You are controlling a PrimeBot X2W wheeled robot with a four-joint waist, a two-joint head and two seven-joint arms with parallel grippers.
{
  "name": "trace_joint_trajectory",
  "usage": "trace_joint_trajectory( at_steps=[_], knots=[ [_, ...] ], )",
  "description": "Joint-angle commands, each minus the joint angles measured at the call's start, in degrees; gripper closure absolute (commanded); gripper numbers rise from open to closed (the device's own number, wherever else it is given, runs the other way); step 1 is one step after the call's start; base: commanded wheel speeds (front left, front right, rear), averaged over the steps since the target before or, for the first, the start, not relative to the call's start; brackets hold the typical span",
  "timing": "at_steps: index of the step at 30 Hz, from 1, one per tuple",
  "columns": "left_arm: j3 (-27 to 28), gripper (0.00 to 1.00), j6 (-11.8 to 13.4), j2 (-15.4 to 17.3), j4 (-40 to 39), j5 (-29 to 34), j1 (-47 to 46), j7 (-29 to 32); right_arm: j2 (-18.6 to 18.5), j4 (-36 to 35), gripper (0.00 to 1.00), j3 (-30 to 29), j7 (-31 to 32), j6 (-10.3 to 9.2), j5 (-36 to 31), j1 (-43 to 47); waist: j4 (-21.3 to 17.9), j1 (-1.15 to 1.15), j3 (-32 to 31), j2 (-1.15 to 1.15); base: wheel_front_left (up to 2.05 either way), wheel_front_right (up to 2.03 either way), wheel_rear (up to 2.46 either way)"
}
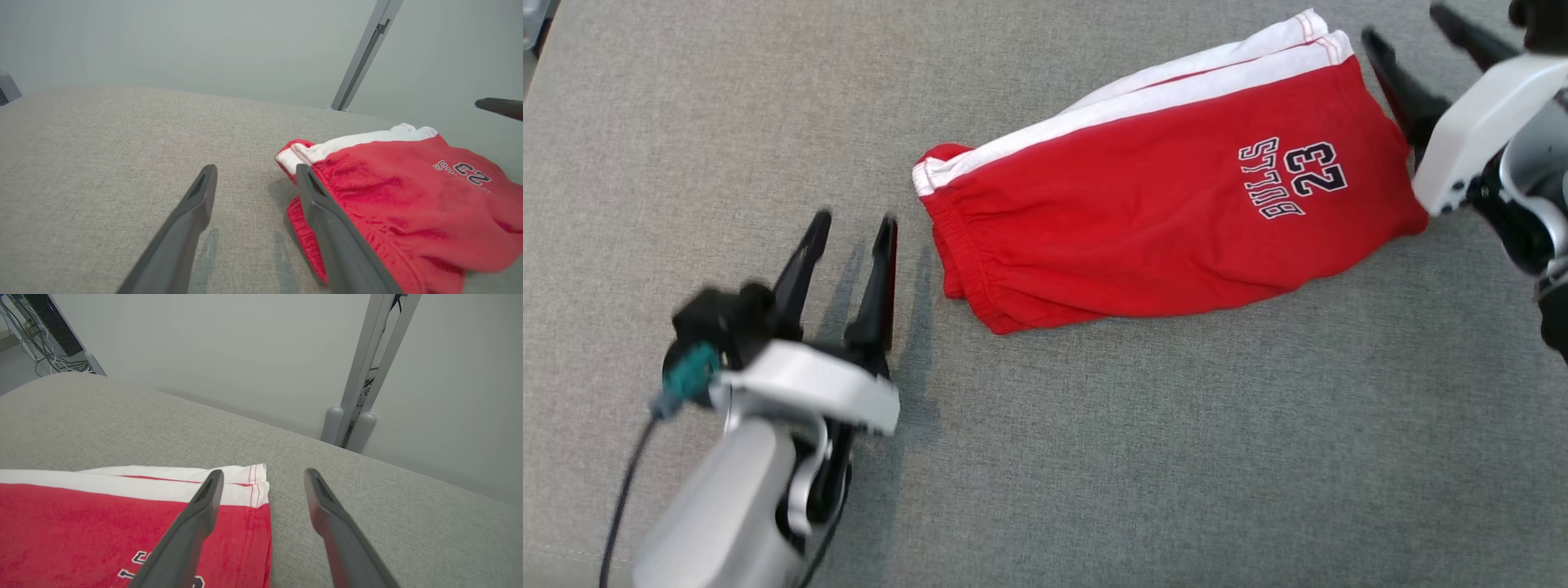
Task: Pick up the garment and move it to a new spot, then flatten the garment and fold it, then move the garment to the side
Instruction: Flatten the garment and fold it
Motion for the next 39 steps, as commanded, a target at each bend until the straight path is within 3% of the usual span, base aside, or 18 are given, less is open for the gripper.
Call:
trace_joint_trajectory(
  at_steps=[1, 4, 7, 12, 17, 19, 23, 30, 35, 39],
  knots=[
    [0.56, 0.0, 0.87, 0.42, -1.27, 1.28, 2.34, -0.79, -0.75, -1.12, 0.0, 0.42, 2.42, 0.01, 0.67, 1.77, -0.28, 0.0, -0.29, 0.0, 0.0, 0.0, 0.0],
    [3.54, 0.0, 3.02, 0.08, -6.11, 5.82, 8.02, -1.68, -2.37, -4.17, 0.0, 0.03, 9.08, 0.01, 1.23, 5.01, 0.09, 0.0, -0.28, 0.0, 0.0, 0.0, 0.0],
    [7.94, 0.0, 2.97, -2.96, -11.38, 10.83, 13.89, -1.67, -3.63, -5.85, 0.0, -2.03, 13.63, 0.01, -0.88, 7.12, 1.48, 0.0, 0.53, 0.0, 0.0, 0.0, 0.0],
    [14.39, 0.0, -2.72, -10.44, -16.16, 17.31, 19.37, -1.64, -2.41, -5.43, 0.0, -7.26, 19.59, 0.01, -6.03, 7.84, 5.48, 0.0, 2.31, 0.0, 0.0, 0.0, 0.0],
    [16.85, 0.0, -6.47, -12.55, -15.29, 19.87, 19.98, -1.65, 0.93, -2.07, 0.0, -9.43, 22.66, 0.02, -9.78, 7.96, 7.62, 0.0, 2.49, 0.0, 0.0, 0.0, 0.0],
    [17.69, 0.0, -7.1, -12.85, -14.73, 20.33, 20.21, -1.66, 2.5, -1.33, 1.0, -9.66, 22.97, 0.1, -10.37, 8.25, 7.44, 0.0, 1.81, 0.0, 0.0, 0.0, 0.0],
    [18.69, 0.0, -7.59, -12.98, -14.06, 19.91, 21.23, -1.65, 4.02, -1.44, 1.0, -10.23, 21.39, 0.11, -10.5, 10.09, 4.81, 0.0, -0.91, 0.0, 0.0, 0.0, 0.0],
    [20.63, 0.0, -8.95, -12.94, -11.97, 22.66, 25.3, -1.66, 6.9, -5.24, 1.0, -12.84, 16.68, 0.05, -4.49, 16.88, -3.4, 0.0, -8.65, 0.0, 0.0, 0.0, 0.0],
    [21.92, 0.0, -10.25, -12.95, -11.26, 24.54, 28.6, -1.66, 5.22, -7.08, 1.0, -17.61, 15.77, 0.01, -0.91, 22.38, -7.14, 0.0, -11.92, 0.0, 0.0, 0.0, 0.0],
    [22.56, 0.0, -10.87, -12.96, -11.01, 24.84, 29.64, -1.66, 3.48, -6.37, 1.0, -23.79, 15.25, 0.01, -1.25, 24.31, -7.86, 0.0, -12.36, 0.0, 0.0, 0.0, 0.0]
  ],
)
